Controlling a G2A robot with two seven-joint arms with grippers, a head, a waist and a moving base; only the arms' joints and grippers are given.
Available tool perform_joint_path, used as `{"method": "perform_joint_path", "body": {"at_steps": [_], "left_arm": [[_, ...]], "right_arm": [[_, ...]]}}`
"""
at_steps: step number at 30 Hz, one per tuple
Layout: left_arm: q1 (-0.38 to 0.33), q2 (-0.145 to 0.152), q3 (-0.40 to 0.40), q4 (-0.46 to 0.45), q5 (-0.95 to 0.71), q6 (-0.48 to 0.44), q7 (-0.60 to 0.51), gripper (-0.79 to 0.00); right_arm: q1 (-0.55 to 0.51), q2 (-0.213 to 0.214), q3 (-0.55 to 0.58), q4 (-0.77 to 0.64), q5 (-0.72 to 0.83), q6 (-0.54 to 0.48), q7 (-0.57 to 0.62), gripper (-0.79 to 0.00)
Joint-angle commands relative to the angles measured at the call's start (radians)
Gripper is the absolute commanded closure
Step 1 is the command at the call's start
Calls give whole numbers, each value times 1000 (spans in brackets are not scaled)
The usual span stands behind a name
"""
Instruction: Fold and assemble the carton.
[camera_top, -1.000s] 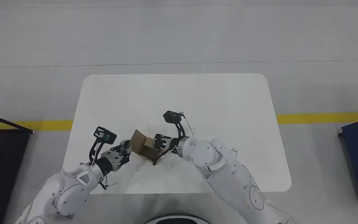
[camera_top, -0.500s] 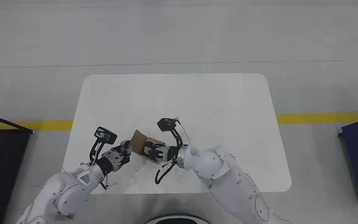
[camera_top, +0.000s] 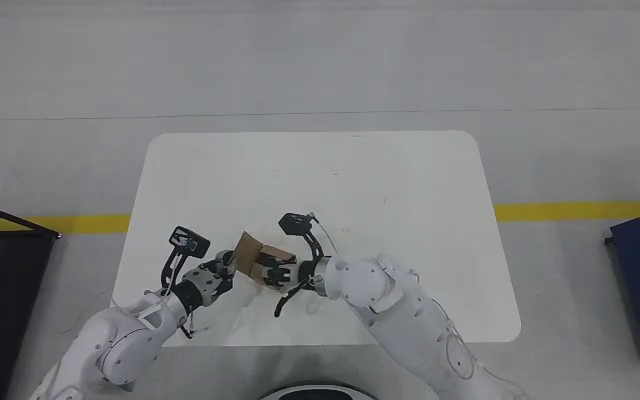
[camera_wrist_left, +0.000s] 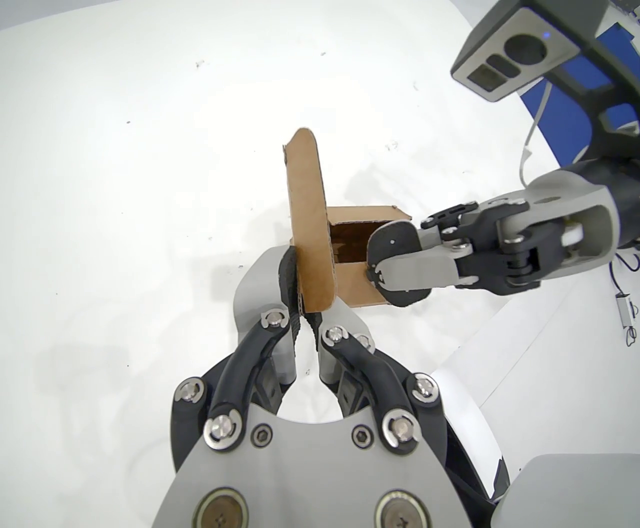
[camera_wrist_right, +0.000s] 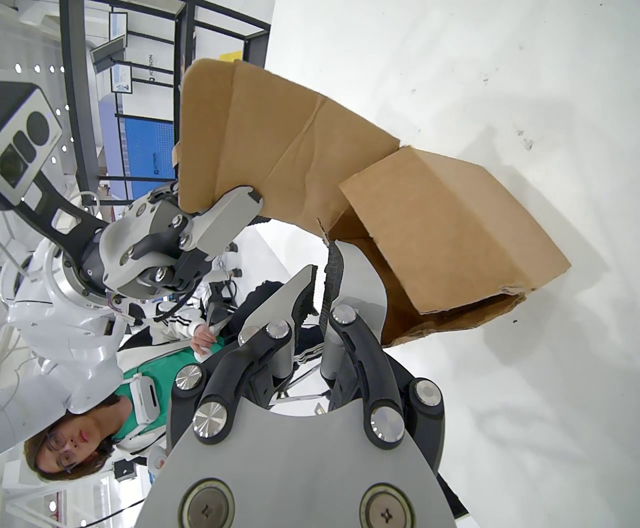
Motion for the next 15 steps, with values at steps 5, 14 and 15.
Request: {"method": "perform_joint_path", "body": {"at_steps": [5, 14, 15], "left_arm": [[5, -1, -4, -2, 3, -2, -1, 0], [6, -3, 0, 2, 11, -3, 3, 0], [6, -3, 0, 2, 10, -3, 3, 0]], "right_arm": [[16, -3, -13, 10, 18, 4, -5, 0], [3, 4, 28, 40, 97, -32, -26, 0], [11, 2, 26, 54, 110, -30, -25, 0]]}}
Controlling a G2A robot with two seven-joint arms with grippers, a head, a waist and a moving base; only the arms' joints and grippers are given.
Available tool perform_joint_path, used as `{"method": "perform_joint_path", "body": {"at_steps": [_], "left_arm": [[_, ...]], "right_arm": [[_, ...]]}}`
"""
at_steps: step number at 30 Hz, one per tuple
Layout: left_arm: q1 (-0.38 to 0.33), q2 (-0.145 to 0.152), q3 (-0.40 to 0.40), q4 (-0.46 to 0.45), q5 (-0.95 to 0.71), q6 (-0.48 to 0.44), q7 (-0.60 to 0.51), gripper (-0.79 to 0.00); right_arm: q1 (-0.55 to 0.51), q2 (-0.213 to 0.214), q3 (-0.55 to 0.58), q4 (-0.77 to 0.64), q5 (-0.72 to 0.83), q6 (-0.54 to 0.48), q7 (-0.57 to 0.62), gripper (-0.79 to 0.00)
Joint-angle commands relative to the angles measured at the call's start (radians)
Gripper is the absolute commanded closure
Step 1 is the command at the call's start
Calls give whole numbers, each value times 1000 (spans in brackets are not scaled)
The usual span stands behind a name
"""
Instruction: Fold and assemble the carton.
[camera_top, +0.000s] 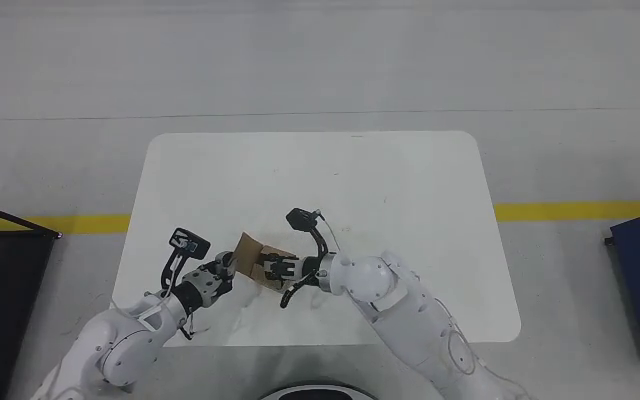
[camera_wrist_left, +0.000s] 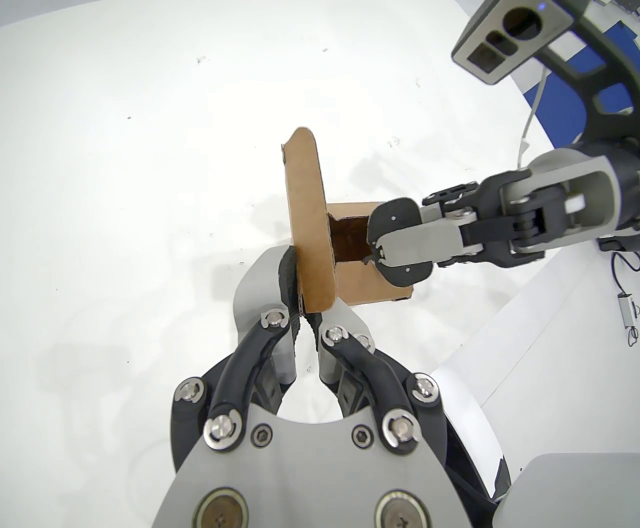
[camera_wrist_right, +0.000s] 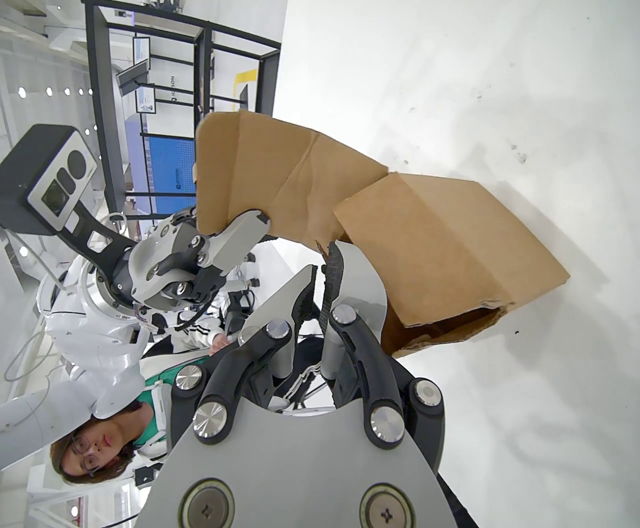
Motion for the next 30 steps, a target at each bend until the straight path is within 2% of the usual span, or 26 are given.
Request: {"method": "perform_joint_path", "body": {"at_steps": [1, 7, 12, 13, 14, 15, 16, 19, 23, 30], "left_arm": [[1, 0, -2, 1, -2, -1, 2, 0], [4, -1, -5, -1, 1, -4, -2, 0], [6, -3, 0, -13, -18, -7, 4, 0], [7, -4, 0, -14, -30, -9, 6, -222], [8, -5, -1, -16, -47, -11, 11, -388], [6, -5, -9, -20, -58, -11, 23, -677], [7, -7, -22, -23, -87, -3, 49, -785], [13, -9, -72, -25, -253, -24, 89, -785], [20, -8, -139, 0, -396, -41, 83, -785], [-3, -9, -234, 97, -571, 71, 55, -785]], "right_arm": [[14, -2, -3, 30, 24, 8, 3, 0], [35, -6, -7, 58, 58, 68, 7, 0], [45, -5, -16, 60, 57, 79, 8, 0], [46, -5, -19, 60, 55, 81, 7, 0], [48, -5, -22, 60, 53, 82, 7, 0], [49, -5, -23, 60, 53, 83, 6, 0], [49, -5, -25, 60, 52, 83, 5, 0], [48, -4, -27, 60, 51, 79, 1, 0], [49, -3, -30, 63, 49, 79, -4, 0], [45, -1, -39, 53, 40, 81, -17, 0]]}}
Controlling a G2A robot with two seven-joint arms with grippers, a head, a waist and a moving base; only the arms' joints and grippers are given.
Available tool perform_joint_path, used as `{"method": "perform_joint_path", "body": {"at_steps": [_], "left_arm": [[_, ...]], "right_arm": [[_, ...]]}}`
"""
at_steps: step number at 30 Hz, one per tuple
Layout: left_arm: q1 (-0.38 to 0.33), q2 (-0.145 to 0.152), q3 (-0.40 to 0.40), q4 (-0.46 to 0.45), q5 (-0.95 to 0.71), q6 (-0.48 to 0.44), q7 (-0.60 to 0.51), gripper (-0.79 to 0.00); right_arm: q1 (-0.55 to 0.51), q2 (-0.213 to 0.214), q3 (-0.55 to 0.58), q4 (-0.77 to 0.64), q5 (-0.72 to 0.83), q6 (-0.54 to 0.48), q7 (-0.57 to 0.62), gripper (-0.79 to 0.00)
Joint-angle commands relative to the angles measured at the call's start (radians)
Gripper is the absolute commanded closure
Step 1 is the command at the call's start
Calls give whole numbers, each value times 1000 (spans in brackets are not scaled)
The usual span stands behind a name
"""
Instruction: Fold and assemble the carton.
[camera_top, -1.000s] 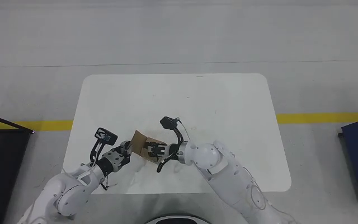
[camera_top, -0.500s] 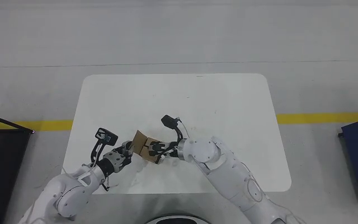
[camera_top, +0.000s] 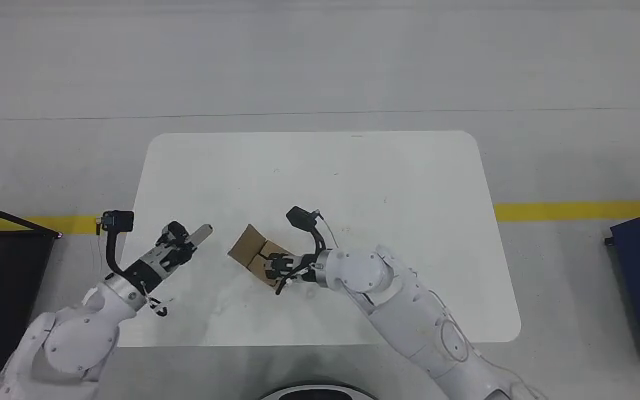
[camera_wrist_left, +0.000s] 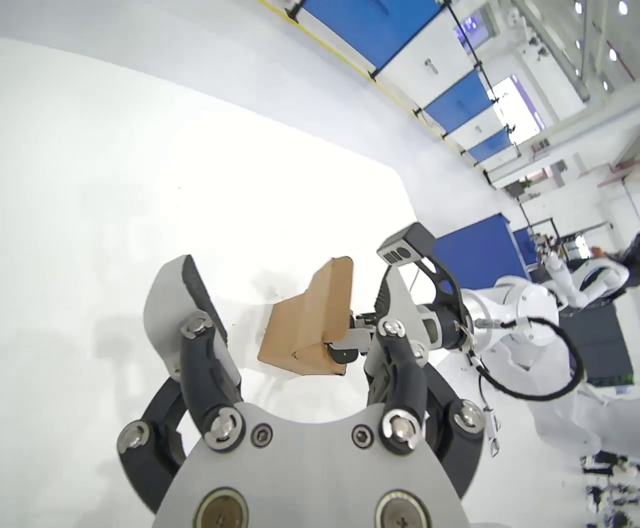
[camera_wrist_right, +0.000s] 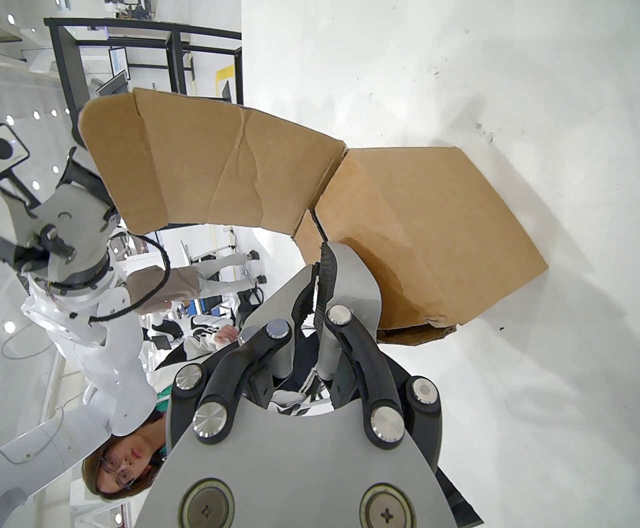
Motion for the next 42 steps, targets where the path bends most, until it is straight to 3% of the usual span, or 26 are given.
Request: {"method": "perform_joint_path", "body": {"at_steps": [1, 5, 16, 28, 37, 42], "left_arm": [[-16, 1, -15, 38, -21, 50, -40, -785], [-70, 5, 27, 60, 50, 87, -143, -785], [-224, -16, 265, 115, 163, 137, -210, -785], [-235, -19, 328, 100, 270, 107, -215, -785], [-238, -21, 323, 78, 277, 114, -203, -785], [-243, -23, 332, 66, 290, 122, -202, -785]], "right_arm": [[-1, 1, -3, -3, -3, 1, -2, 0], [-3, 1, -9, -10, -8, -2, -11, 0], [-12, 7, -13, -26, -23, -12, -10, 0], [-42, 17, 2, -55, -23, -42, -37, 0], [-287, 62, 134, -233, -44, -221, -148, 0], [-404, 80, 221, -257, -10, -223, -208, 0]]}}
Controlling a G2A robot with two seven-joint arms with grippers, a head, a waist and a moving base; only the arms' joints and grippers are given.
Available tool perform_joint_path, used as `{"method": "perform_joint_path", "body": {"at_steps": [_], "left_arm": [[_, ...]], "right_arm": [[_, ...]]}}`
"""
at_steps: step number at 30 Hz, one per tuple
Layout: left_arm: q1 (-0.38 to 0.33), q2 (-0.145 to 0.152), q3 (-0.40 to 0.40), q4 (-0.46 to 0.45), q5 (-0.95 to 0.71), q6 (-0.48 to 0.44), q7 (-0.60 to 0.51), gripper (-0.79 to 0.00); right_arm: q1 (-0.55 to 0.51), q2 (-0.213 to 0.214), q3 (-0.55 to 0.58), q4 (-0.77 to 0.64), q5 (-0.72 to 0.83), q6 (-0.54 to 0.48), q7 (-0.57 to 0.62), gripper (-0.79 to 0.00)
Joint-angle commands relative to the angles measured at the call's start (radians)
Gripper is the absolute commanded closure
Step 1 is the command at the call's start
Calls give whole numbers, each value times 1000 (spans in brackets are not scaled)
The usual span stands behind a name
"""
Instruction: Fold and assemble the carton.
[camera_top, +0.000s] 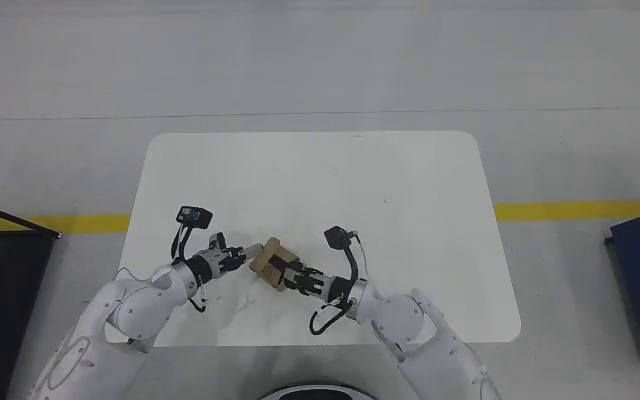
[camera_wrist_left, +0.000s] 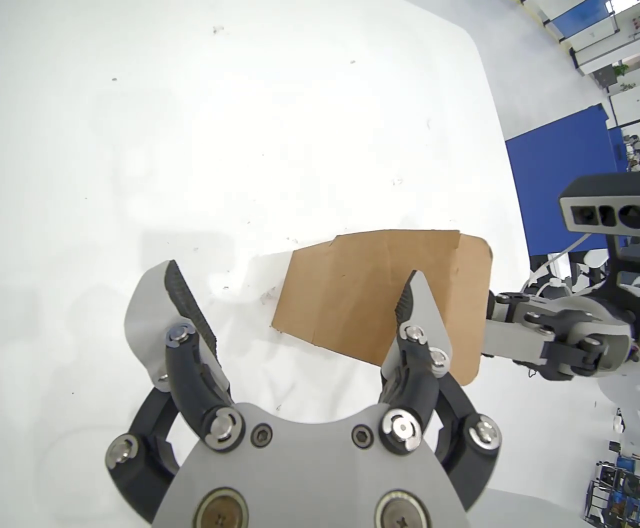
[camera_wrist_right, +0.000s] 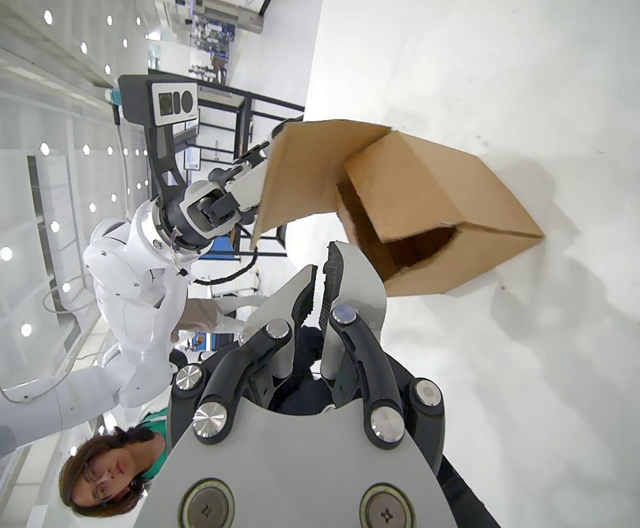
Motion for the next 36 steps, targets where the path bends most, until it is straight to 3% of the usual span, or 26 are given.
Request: {"method": "perform_joint_path", "body": {"at_steps": [1, 15, 28, 36], "left_arm": [[-3, -1, 4, -4, 3, 1, -2, -785], [-27, -11, 82, -2, 100, 25, -20, -785], [-50, -19, 108, 33, 121, 44, -31, -785], [-49, -20, 102, 37, 121, 42, -31, -785]], "right_arm": [[-23, 4, 25, 7, 21, 26, -8, 0], [153, -16, -55, 166, 73, 181, 21, 0], [146, -12, -53, 163, 88, 151, -5, 0], [50, 9, 6, 99, 101, 23, 16, 0]]}}
